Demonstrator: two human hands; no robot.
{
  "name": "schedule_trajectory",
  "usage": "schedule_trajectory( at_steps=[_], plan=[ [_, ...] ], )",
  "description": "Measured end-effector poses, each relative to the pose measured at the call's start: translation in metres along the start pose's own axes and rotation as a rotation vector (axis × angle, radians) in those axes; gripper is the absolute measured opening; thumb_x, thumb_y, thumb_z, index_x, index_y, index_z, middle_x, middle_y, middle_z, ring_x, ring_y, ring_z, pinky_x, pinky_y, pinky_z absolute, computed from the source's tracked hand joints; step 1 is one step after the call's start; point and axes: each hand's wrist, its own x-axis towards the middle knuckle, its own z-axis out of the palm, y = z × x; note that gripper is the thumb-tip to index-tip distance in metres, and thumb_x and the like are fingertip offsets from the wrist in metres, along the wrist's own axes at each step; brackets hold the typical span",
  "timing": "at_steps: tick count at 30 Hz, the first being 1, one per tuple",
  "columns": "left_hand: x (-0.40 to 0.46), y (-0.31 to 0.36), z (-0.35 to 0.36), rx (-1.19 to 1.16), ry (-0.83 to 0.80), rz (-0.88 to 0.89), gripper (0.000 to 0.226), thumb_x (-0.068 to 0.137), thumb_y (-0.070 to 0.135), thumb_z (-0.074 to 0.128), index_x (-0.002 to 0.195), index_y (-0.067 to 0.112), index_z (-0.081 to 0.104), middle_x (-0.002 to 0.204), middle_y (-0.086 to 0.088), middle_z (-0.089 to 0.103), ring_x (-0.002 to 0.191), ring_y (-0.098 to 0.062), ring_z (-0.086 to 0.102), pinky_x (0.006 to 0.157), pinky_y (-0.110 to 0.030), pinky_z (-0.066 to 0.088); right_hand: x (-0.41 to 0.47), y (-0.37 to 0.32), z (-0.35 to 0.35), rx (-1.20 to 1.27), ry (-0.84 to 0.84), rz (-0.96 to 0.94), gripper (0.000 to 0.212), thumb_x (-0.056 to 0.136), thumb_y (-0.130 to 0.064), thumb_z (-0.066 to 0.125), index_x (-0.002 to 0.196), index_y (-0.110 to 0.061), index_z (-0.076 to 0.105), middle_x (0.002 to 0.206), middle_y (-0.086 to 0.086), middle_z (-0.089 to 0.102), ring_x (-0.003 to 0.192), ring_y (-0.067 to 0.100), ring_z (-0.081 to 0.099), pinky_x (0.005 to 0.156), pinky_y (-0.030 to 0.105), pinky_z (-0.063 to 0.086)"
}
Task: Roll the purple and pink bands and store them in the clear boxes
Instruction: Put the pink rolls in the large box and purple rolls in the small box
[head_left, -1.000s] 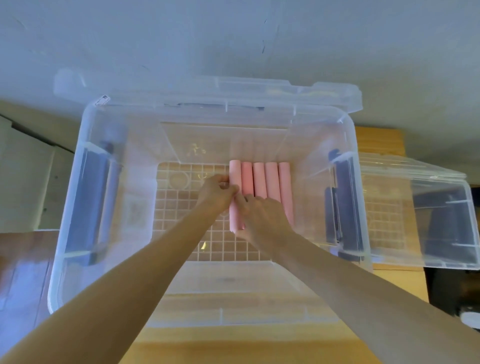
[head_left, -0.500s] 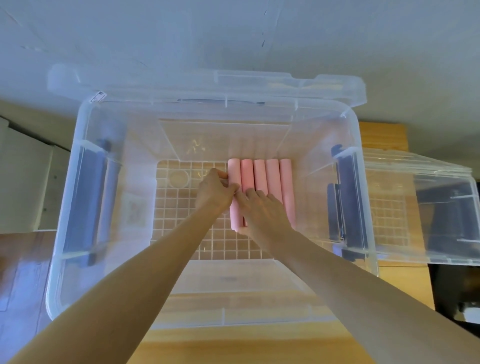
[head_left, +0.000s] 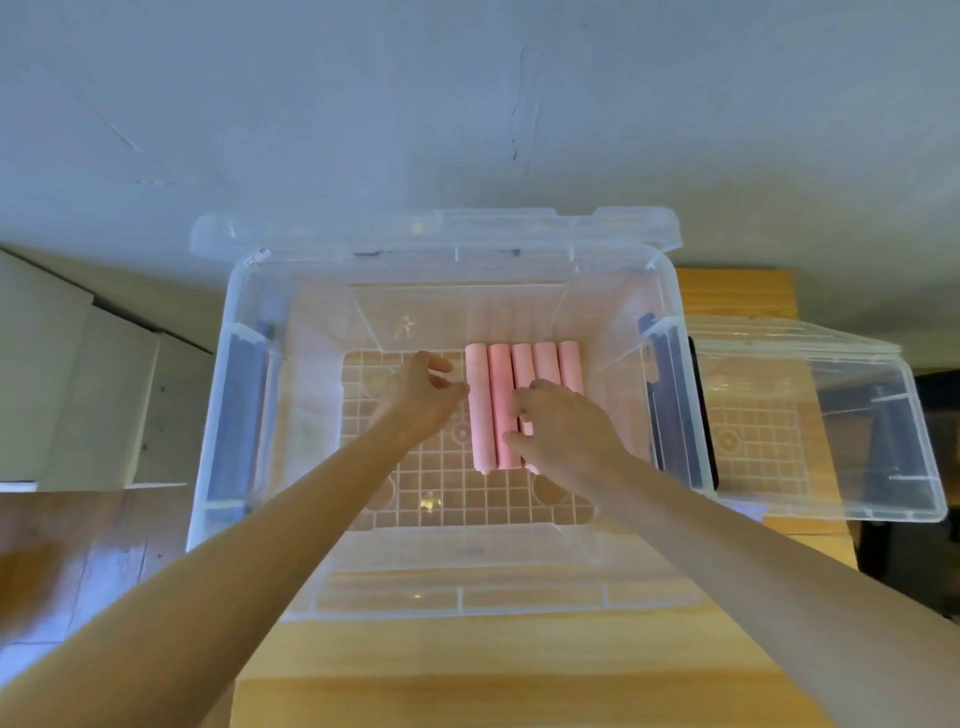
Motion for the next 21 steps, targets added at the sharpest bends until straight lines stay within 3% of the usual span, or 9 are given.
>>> schedule_trajectory(
  at_steps=[4, 9, 12, 14, 18, 21],
  plan=[
    [-0.027, 0.016, -0.040, 0.055, -0.024, 0.078, 0.027, 0.095, 0.026, 0.063, 0.120, 0.019, 0.058, 0.108, 0.003, 0.064, 0.080, -0.012, 0.061, 0.072, -0.029, 0.054, -0.010, 0.003, -0.033, 0.256, 0.010, 0.085, 0.012, 0.094, -0.023, 0.062, 0.102, -0.017, 0.069, 0.100, -0.007, 0.063, 0.092, 0.014, 0.060, 0.080, 0.029, 0.051],
    [-0.053, 0.044, -0.098, 0.116, -0.020, 0.205, 0.015, 0.093, 0.023, 0.066, 0.108, 0.023, 0.064, 0.101, 0.005, 0.069, 0.093, -0.015, 0.066, 0.076, -0.029, 0.053, -0.024, 0.008, -0.100, 0.481, 0.001, 0.104, 0.007, 0.091, -0.021, 0.067, 0.091, -0.017, 0.073, 0.092, -0.009, 0.070, 0.089, 0.002, 0.063, 0.084, 0.024, 0.051],
    [-0.066, 0.066, -0.132, 0.124, -0.016, 0.283, 0.012, 0.092, 0.024, 0.067, 0.104, 0.028, 0.068, 0.096, 0.010, 0.072, 0.091, -0.009, 0.069, 0.082, -0.030, 0.055, -0.030, 0.004, -0.144, 0.485, 0.031, 0.043, 0.007, 0.091, -0.023, 0.068, 0.091, -0.023, 0.075, 0.089, -0.015, 0.072, 0.083, -0.009, 0.061, 0.073, 0.009, 0.045],
    [-0.073, 0.084, -0.151, 0.098, -0.025, 0.352, 0.013, 0.092, 0.024, 0.067, 0.102, 0.032, 0.069, 0.094, 0.010, 0.075, 0.088, -0.008, 0.071, 0.079, -0.029, 0.059, -0.030, 0.000, -0.168, 0.504, 0.050, 0.021, 0.006, 0.091, -0.024, 0.069, 0.092, -0.025, 0.075, 0.089, -0.014, 0.073, 0.082, -0.006, 0.064, 0.073, 0.009, 0.047],
    [-0.073, 0.116, -0.183, -0.041, 0.029, 0.442, 0.015, 0.096, 0.016, 0.061, 0.106, 0.020, 0.071, 0.094, 0.007, 0.077, 0.085, -0.007, 0.073, 0.075, -0.021, 0.059, -0.015, -0.003, -0.204, 0.644, 0.155, 0.050, 0.006, 0.091, -0.020, 0.069, 0.091, -0.020, 0.075, 0.084, -0.005, 0.076, 0.076, 0.007, 0.071, 0.077, 0.026, 0.054],
    [-0.050, 0.121, -0.207, -0.066, 0.152, 0.432, 0.015, 0.097, 0.016, 0.060, 0.106, 0.021, 0.071, 0.094, 0.005, 0.077, 0.090, -0.005, 0.071, 0.080, -0.023, 0.059, 0.008, 0.008, -0.211, 0.679, 0.267, 0.126, 0.009, 0.091, -0.019, 0.067, 0.091, -0.017, 0.076, 0.087, -0.002, 0.075, 0.080, 0.009, 0.069, 0.080, 0.023, 0.054]
  ],
)
